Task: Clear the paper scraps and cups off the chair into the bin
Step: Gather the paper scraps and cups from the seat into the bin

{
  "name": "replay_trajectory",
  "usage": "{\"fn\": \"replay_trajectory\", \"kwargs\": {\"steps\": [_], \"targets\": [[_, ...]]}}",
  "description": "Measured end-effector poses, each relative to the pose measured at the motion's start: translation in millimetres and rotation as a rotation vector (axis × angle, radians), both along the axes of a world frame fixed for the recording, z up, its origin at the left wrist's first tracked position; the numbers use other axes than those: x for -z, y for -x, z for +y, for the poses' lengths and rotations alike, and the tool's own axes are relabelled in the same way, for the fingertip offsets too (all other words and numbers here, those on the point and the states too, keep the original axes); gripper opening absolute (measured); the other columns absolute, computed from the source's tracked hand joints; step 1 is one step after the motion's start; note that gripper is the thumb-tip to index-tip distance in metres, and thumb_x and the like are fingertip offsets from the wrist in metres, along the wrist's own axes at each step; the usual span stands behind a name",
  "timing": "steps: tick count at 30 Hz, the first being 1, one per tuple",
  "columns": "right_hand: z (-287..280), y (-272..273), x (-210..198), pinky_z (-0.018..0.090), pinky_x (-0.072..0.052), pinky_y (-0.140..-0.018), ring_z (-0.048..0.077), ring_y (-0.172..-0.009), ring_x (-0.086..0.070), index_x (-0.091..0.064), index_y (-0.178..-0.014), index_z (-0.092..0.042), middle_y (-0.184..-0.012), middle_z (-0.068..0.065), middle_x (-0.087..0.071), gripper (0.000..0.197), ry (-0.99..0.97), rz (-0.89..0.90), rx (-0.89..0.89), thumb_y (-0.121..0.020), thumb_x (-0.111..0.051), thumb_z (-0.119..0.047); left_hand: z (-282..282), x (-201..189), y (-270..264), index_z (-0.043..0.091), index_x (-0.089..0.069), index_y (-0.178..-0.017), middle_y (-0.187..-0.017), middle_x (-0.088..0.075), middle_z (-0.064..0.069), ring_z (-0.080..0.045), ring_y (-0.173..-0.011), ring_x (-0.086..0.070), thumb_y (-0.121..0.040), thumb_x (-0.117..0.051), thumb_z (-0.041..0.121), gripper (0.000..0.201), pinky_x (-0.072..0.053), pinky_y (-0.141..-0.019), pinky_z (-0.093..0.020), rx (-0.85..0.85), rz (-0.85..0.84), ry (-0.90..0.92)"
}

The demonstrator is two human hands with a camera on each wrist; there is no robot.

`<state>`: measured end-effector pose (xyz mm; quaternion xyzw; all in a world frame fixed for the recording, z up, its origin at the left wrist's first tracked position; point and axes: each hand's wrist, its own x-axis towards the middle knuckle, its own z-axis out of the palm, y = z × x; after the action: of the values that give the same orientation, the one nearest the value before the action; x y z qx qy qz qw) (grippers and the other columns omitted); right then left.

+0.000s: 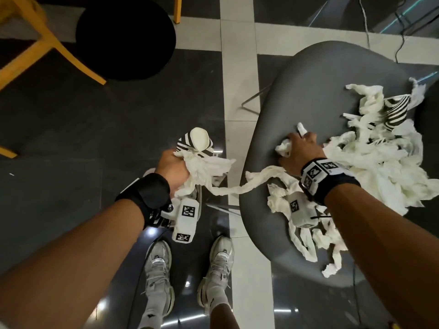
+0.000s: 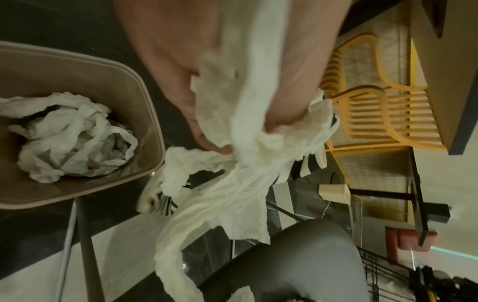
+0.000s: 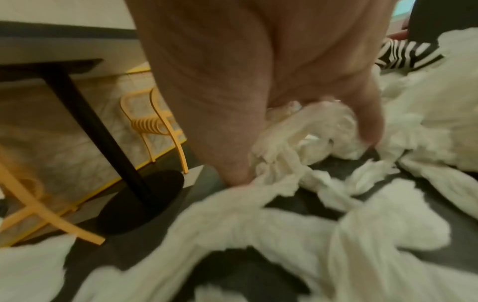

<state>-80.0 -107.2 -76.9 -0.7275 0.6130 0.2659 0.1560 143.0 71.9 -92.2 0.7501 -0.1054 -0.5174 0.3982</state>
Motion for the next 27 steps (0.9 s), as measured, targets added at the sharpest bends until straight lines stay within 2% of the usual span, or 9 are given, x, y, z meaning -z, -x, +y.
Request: {"fn": "replay_trajectory", "kwargs": {"steps": [2, 5, 7, 11, 14, 16, 19, 24, 27], "targets": [[6.7, 0.8, 1.8, 0.047, -0.047, -0.097, 0.046, -0.113, -0.056, -0.048, -0.132, -0.015, -0.133, 0.021, -0.046, 0.05, 0.018, -0.069, -0.07, -0.085, -0.066, -0.016, 1.7, 1.2, 1.3, 0.001, -0.07, -0.101, -0.085, -0.069, -0.005, -0.011, -0.066, -0.063, -0.094, -0.057, -0.001, 0.015, -0.05, -0.048, -0.013, -0.034, 0.025, -0.006], [25.1, -19.8, -5.8, 0.039, -0.047, -0.09, 0.042, -0.114, -0.057, -0.056, -0.126, -0.012, -0.125, 0.019, -0.056, 0.039, 0.02, -0.216, -0.154, -0.088, -0.056, -0.005, 7.6, 2.3, -2.3, 0.004, -0.072, -0.105, -0.088, -0.073, -0.003, -0.005, -0.063, -0.067, -0.093, -0.061, 0.0, 0.017, -0.052, -0.051, -0.014, -0.035, 0.044, -0.007], [48.8, -47.9, -11.5, 0.034, -0.046, -0.089, 0.038, -0.114, -0.059, -0.058, -0.125, -0.012, -0.123, 0.017, -0.062, 0.037, -0.041, -0.366, -0.142, -0.089, -0.055, -0.008, 14.0, 3.4, -7.2, 0.008, -0.073, -0.102, -0.086, -0.073, 0.0, -0.002, -0.062, -0.068, -0.092, -0.062, 0.0, 0.016, -0.052, -0.051, -0.014, -0.054, 0.045, -0.021], [106.0, -114.7, 7.9, 0.028, -0.048, -0.086, 0.027, -0.109, -0.065, -0.063, -0.119, -0.016, -0.116, 0.007, -0.07, 0.03, -0.293, -0.65, 0.0, -0.09, -0.06, -0.02, 35.9, 17.3, -22.0, 0.007, -0.074, -0.097, -0.09, -0.076, -0.005, -0.016, -0.075, -0.07, -0.087, -0.071, 0.006, 0.011, -0.056, -0.054, -0.02, -0.145, -0.012, -0.104], [148.2, -156.2, 43.6, 0.037, -0.053, -0.093, 0.025, -0.106, -0.067, -0.067, -0.111, -0.017, -0.111, 0.004, -0.072, 0.025, -0.418, -0.771, 0.12, -0.09, -0.06, -0.027, 60.5, 43.2, -36.6, 0.014, -0.074, -0.091, -0.09, -0.078, -0.004, -0.021, -0.082, -0.074, -0.082, -0.074, 0.012, 0.009, -0.062, -0.068, -0.033, -0.146, -0.043, -0.179], [171.5, -171.1, 67.7, 0.044, -0.053, -0.095, 0.028, -0.105, -0.067, -0.067, -0.111, -0.013, -0.11, 0.008, -0.072, 0.025, -0.426, -0.785, 0.132, -0.09, -0.058, -0.024, 78.0, 66.4, -45.2, 0.016, -0.074, -0.085, -0.085, -0.078, -0.005, -0.026, -0.084, -0.075, -0.079, -0.074, 0.011, 0.007, -0.063, -0.075, -0.043, -0.156, -0.056, -0.246], [196.4, -175.6, 113.8, 0.043, -0.052, -0.096, 0.03, -0.106, -0.067, -0.068, -0.111, -0.008, -0.11, 0.013, -0.072, 0.024, -0.463, -0.797, 0.191, -0.092, -0.057, -0.016, 102.9, 107.8, -49.6, 0.015, -0.075, -0.081, -0.08, -0.078, -0.006, -0.029, -0.081, -0.076, -0.078, -0.075, 0.013, 0.004, -0.064, -0.075, -0.047, -0.139, -0.033, -0.323], [217.1, -170.2, 184.9, 0.029, -0.046, -0.1, 0.024, -0.119, -0.06, -0.061, -0.126, -0.01, -0.124, 0.01, -0.066, 0.032, -0.49, -0.777, 0.335, -0.095, -0.054, -0.014, 125.5, 165.3, -46.6, 0.027, -0.068, -0.107, -0.094, -0.077, 0.001, -0.016, -0.081, -0.073, -0.085, -0.073, 0.017, 0.024, -0.061, -0.065, -0.028, -0.079, 0.091, -0.305], [219.6, -166.2, 203.2, 0.032, -0.046, -0.104, 0.025, -0.12, -0.06, -0.06, -0.129, -0.011, -0.127, 0.01, -0.065, 0.034, -0.496, -0.793, 0.453, -0.096, -0.052, -0.011, 133.5, 186.1, -47.1, 0.032, -0.069, -0.11, -0.098, -0.078, 0.004, -0.02, -0.091, -0.075, -0.08, -0.07, 0.028, 0.031, -0.062, -0.084, -0.042, -0.059, 0.148, -0.295]]}}
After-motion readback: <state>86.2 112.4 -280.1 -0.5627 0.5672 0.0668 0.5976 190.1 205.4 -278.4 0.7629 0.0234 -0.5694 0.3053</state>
